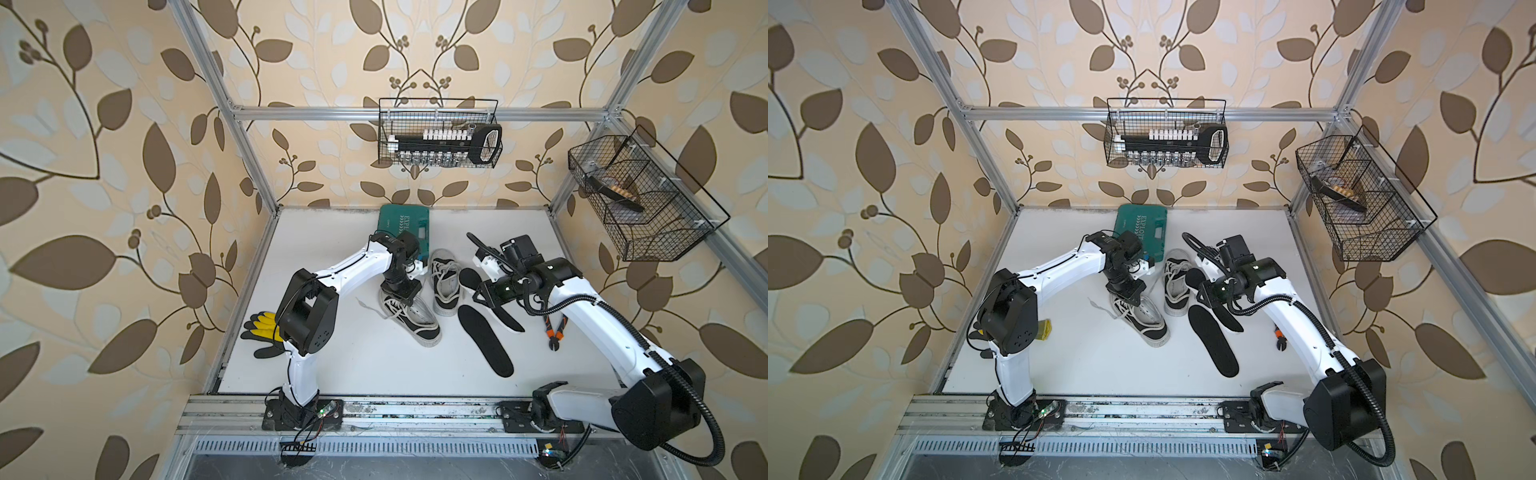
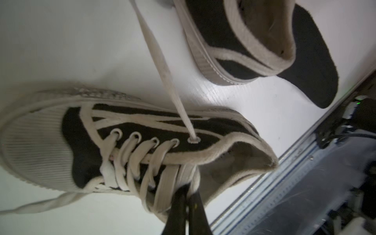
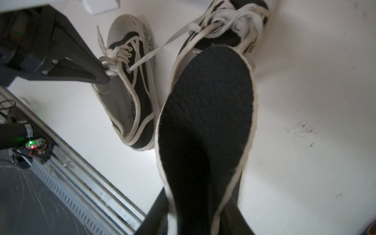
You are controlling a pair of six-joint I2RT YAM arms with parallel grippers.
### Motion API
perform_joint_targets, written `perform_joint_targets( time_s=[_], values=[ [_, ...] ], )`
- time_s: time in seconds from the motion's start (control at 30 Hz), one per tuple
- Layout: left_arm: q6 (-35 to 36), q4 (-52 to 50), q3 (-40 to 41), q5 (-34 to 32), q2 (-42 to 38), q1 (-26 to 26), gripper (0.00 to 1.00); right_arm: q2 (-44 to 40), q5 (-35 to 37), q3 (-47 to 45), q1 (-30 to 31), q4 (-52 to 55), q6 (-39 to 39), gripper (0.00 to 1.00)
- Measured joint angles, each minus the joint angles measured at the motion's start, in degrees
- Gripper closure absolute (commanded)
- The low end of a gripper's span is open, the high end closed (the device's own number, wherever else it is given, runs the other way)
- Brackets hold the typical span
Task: Insert the insole into the shoe
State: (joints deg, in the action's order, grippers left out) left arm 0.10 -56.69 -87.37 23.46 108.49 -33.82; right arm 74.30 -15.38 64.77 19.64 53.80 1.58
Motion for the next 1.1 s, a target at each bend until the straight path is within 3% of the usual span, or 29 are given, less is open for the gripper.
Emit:
perform_joint_targets(
  time_s=[0.27, 0.6, 1.1],
  values=[
    [-9.6, 13.2, 14.0, 11.5, -8.2, 4.8, 1.0, 2.5, 0.5, 1.5, 8.1, 3.9, 3.1, 0.69],
    [-12.5, 21.5, 17.9, 21.0, -8.7, 7.0, 1.0, 11.0, 1.7, 8.0, 17.4, 6.0, 7.2, 0.71],
    [-12.7, 26.4, 19.8, 27.6, -8.7, 8.1, 1.0, 19.5, 3.6, 9.6, 19.0, 5.8, 10.4, 0.76]
  ],
)
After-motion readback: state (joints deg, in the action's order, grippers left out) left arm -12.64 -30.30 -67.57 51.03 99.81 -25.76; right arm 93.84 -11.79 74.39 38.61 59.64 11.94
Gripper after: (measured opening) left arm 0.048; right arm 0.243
